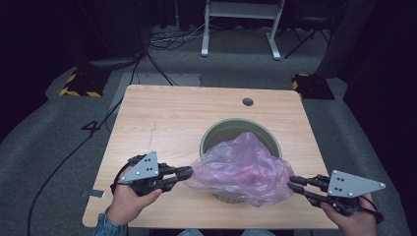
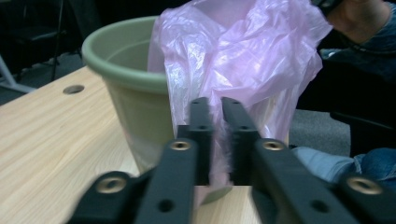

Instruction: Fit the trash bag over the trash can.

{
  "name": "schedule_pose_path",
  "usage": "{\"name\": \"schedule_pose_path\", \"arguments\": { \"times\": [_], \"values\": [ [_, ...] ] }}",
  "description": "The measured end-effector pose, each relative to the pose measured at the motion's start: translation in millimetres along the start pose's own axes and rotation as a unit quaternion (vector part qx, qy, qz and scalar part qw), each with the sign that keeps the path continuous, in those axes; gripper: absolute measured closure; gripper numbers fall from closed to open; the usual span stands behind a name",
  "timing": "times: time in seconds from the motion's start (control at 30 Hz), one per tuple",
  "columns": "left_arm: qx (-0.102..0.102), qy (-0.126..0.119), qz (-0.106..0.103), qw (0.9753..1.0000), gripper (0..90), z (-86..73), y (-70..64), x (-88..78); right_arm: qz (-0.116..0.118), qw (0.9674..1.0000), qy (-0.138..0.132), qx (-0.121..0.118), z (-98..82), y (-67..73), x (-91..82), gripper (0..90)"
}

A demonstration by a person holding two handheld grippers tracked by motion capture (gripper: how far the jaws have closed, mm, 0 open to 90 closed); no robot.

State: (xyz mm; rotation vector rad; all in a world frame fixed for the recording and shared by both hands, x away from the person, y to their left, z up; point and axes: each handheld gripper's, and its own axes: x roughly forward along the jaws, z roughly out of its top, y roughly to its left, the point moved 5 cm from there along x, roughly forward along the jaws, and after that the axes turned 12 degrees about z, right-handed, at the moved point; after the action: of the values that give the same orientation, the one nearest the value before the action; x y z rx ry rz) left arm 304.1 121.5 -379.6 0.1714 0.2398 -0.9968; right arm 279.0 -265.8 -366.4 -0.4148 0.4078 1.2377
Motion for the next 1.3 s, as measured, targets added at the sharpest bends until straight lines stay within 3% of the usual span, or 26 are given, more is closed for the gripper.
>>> {"name": "schedule_pose_path", "arguments": {
  "times": [0.13,0.27,0.33,0.4,0.5,0.63,0.67,0.7,0.77,0.87,0.9,0.97,1.03,1.3],
  "values": [
    [-0.007,-0.016,0.002,0.9998,90.0,13.9,7.4,0.8,-0.012,0.9995,-0.028,-0.004,15.6,-7.6,-3.6,90.0],
    [-0.016,-0.022,0.017,0.9995,90.0,21.9,17.0,2.8,-0.016,0.9984,-0.052,0.013,24.2,-21.1,-8.9,90.0],
    [-0.016,-0.022,0.023,0.9994,90.0,24.4,19.6,3.5,-0.009,0.998,-0.056,0.029,26.6,-21.9,-11.5,73.1],
    [-0.014,-0.021,0.029,0.9993,90.0,26.7,21.5,3.9,-0.018,0.9983,-0.046,0.032,26.5,-21.6,-12.1,55.4],
    [-0.015,-0.022,0.038,0.999,90.0,29.8,23.8,4.1,-0.031,0.9983,-0.049,0.008,26.4,-18.1,-18.0,39.6],
    [-0.02,-0.026,0.049,0.9982,90.0,33.8,26.3,4.0,-0.023,0.9978,-0.058,-0.02,30.2,-5.9,-26.9,31.5],
    [-0.022,-0.028,0.053,0.998,90.0,34.8,27.0,4.3,-0.013,0.9982,-0.045,-0.037,30.6,0.6,-22.4,30.0],
    [-0.024,-0.028,0.055,0.9978,90.0,35.6,27.4,4.4,-0.013,0.9982,-0.045,-0.037,30.6,0.6,-22.4,30.0],
    [-0.026,-0.029,0.055,0.9977,90.0,36.5,27.8,5.4,-0.01,0.9985,-0.022,-0.048,28.5,4.0,-12.8,33.5],
    [-0.028,-0.024,0.057,0.9977,90.0,35.8,29.5,7.7,-0.017,0.9981,-0.004,-0.06,27.3,1.3,-2.9,63.3],
    [-0.03,-0.023,0.059,0.9976,90.0,35.2,31.1,8.6,-0.019,0.9982,-0.006,-0.056,28.7,-1.8,-1.6,66.1],
    [-0.034,-0.019,0.061,0.9974,90.0,34.0,35.4,10.7,-0.019,0.9984,-0.024,-0.048,33.6,-12.1,-1.3,82.9],
    [-0.04,-0.018,0.063,0.997,90.0,32.1,41.2,14.0,-0.02,0.9983,-0.041,-0.037,37.2,-24.3,-1.1,90.0],
    [-0.071,-0.015,0.072,0.9948,90.0,18.3,64.2,32.9,-0.032,0.9959,-0.079,0.029,42.7,-81.4,4.0,90.0]
  ]
}}
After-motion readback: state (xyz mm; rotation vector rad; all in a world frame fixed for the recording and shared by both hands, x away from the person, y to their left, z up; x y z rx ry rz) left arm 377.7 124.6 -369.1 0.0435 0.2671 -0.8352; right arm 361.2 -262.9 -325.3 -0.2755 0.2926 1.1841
